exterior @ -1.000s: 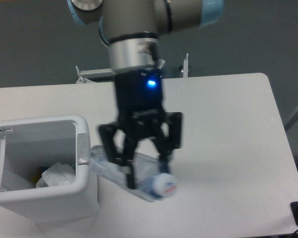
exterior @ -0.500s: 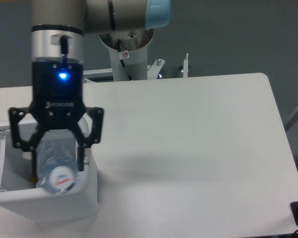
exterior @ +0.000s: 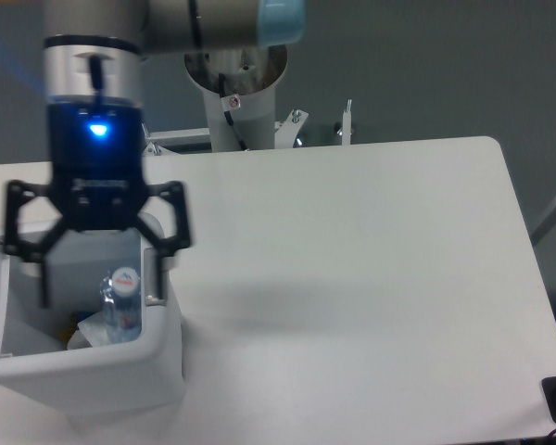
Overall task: Place the trash in the trash can
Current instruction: 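Open the gripper to drop the bottle into the bin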
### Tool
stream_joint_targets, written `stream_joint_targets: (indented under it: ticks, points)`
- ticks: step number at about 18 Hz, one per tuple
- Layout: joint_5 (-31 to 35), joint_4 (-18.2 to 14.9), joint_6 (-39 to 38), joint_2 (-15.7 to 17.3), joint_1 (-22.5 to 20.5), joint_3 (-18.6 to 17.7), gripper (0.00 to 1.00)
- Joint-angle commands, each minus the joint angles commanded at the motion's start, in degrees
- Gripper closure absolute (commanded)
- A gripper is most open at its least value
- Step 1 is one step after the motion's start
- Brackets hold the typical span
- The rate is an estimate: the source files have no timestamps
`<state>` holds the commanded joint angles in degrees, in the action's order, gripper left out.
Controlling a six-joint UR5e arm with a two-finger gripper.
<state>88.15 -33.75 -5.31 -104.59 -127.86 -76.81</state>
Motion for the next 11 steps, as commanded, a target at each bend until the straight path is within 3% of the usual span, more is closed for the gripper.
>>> stream_joint_targets:
  ticks: [3,5,9,11]
  points:
    - [0.44,-2.54,18.25,0.53,-3.97,-3.08,0.00]
    - [0.53,-6.83,27.94,1.32,-6.16,-4.22,0.00]
    - [0.53,-14.40,39.91,2.20,-8.81,-3.79,0.00]
    - [1.40,-17.83,41.60,2.72,-10.56,-3.26,0.00]
